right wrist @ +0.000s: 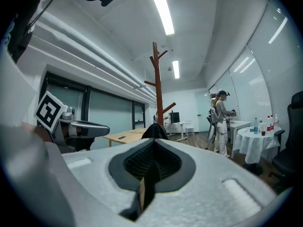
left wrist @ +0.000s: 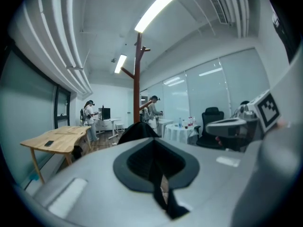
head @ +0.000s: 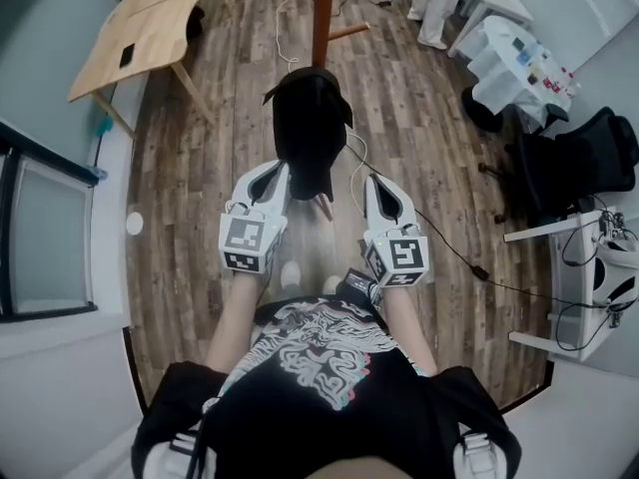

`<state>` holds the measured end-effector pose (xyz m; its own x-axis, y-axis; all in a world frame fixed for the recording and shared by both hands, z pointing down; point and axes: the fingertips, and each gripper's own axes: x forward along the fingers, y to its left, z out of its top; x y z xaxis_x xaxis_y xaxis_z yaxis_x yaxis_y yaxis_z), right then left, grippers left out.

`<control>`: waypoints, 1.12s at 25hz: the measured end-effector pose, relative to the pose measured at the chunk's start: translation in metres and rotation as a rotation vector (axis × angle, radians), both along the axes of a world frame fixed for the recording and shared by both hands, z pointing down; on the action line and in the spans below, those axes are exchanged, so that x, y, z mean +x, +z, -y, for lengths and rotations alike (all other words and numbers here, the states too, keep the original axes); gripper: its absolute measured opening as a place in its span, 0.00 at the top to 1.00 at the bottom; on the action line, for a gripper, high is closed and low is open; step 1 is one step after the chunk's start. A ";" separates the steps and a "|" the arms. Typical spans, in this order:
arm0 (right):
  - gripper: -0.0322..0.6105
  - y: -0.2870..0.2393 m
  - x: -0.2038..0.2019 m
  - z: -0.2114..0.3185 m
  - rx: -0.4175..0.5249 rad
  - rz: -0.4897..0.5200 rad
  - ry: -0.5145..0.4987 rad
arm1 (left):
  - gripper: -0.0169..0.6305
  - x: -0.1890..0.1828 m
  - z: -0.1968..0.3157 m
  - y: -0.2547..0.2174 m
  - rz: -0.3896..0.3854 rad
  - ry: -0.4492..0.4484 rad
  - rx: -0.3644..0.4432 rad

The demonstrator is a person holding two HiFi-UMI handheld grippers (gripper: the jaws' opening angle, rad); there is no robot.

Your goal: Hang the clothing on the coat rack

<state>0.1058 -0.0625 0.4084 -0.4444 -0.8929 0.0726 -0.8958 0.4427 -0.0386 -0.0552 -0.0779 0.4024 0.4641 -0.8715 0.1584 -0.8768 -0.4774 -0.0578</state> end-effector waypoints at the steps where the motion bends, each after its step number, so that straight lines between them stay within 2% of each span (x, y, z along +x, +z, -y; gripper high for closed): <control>1: 0.95 0.001 -0.003 0.001 -0.004 -0.003 -0.009 | 0.99 -0.002 0.001 -0.001 0.002 -0.005 0.002; 7: 0.95 0.005 -0.022 0.002 -0.004 -0.027 -0.059 | 0.99 -0.008 -0.001 0.008 0.031 0.000 -0.005; 11: 0.95 0.013 -0.020 0.007 -0.030 -0.014 -0.062 | 0.99 -0.011 0.002 0.014 0.027 -0.007 -0.019; 15: 0.95 0.011 -0.021 0.011 -0.025 -0.022 -0.068 | 0.99 -0.016 0.009 0.009 0.019 -0.036 -0.012; 28: 0.95 0.016 -0.014 0.020 -0.034 -0.019 -0.044 | 0.99 -0.021 0.017 0.016 0.020 -0.051 -0.026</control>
